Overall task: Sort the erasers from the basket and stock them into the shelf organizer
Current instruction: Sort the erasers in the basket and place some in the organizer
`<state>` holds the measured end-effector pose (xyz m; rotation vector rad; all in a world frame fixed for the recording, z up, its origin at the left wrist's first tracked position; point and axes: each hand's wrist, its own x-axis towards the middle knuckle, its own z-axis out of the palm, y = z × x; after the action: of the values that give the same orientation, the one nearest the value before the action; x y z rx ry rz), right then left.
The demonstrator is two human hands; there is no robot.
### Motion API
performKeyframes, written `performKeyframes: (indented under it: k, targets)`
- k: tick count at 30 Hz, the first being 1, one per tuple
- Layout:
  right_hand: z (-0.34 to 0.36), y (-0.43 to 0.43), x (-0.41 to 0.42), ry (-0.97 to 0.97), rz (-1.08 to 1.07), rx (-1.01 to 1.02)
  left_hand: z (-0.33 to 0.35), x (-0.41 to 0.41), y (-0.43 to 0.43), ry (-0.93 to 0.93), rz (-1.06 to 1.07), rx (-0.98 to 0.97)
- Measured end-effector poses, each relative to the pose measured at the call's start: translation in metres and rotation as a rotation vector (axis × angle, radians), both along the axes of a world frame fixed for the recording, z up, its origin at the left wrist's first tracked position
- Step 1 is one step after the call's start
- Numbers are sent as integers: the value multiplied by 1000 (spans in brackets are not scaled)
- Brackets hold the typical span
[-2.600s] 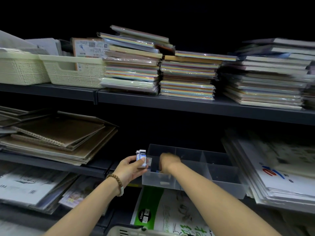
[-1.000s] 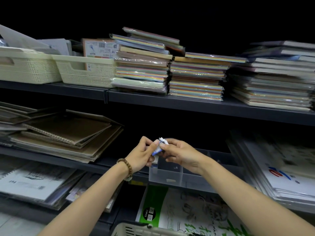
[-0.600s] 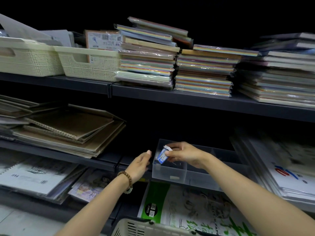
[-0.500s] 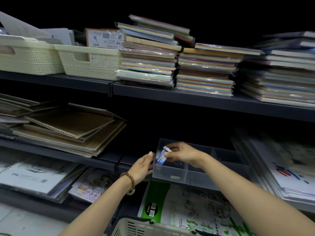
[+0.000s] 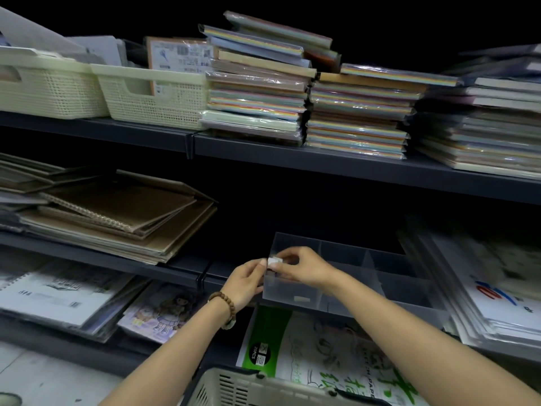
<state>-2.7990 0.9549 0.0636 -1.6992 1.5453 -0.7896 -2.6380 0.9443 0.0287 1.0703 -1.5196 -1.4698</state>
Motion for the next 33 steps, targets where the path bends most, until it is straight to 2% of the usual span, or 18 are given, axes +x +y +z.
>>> performKeyframes:
  k: [2,6,13,17,20,25,30,33]
  targets:
    - [1,0,-4,-81,-28,91,1,0,0,12,20,35]
    - [2,-5,-8,-84,-53,239,-1,-1,-1,10,58,70]
    - [-4,-16,-14,-132,-42,350,-1,-3,-7,-9,151,154]
    - [-8,-20,-10,27,-44,353,-5,-4,-9,-6,167,189]
    - [-6,-23,-8,77,-43,405,-3,-5,-11,37,196,264]
    - [2,-21,-10,208,28,503,-5,-2,-12,-6,142,250]
    - [-1,-21,-3,238,-32,434,-3,-2,-16,3,170,287]
    - [-3,-22,-5,143,-76,443,-1,-2,-14,6,171,300]
